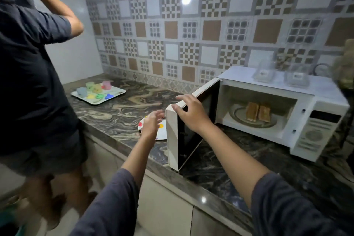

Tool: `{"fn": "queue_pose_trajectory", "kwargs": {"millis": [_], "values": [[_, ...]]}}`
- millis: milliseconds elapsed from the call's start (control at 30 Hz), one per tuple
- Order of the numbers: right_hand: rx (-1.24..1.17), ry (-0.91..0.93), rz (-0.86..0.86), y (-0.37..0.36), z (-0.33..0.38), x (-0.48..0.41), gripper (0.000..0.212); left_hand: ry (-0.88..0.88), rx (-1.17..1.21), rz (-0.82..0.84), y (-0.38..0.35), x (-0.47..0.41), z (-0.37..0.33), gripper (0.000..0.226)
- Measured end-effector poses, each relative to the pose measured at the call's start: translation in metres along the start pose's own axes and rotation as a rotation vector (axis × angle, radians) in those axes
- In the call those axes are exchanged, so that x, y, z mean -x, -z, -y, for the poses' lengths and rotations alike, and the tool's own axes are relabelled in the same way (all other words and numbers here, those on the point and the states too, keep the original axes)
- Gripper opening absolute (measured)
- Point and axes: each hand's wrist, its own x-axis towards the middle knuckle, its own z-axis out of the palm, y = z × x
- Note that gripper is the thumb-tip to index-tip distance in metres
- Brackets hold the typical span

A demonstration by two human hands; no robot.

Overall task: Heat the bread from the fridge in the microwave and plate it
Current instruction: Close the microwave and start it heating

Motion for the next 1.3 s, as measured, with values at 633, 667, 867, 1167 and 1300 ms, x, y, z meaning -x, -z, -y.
{"fn": "queue_pose_trajectory", "kwargs": {"millis": [633,667,867,1167,1300], "values": [[0.186,-0.069,-0.312,0.11,-0.089,0.099,0.014,-0.106,-0.027,0.509,-0.15,0.082,0.108,0.025],[0.195,-0.099,-0.325,0.12,-0.097,0.103,0.014,-0.12,-0.043,0.548,-0.164,0.085,0.11,0.024],[0.306,-0.162,-0.452,0.173,-0.151,0.105,0.022,-0.155,-0.098,0.635,-0.248,0.09,0.117,0.02],[0.465,-0.283,-0.513,0.228,-0.232,0.067,0.033,-0.123,-0.194,0.817,-0.349,0.044,0.134,0.017],[0.527,-0.293,-0.483,0.241,-0.261,0.052,0.035,-0.171,-0.231,0.859,-0.383,0.027,0.132,0.02]]}}
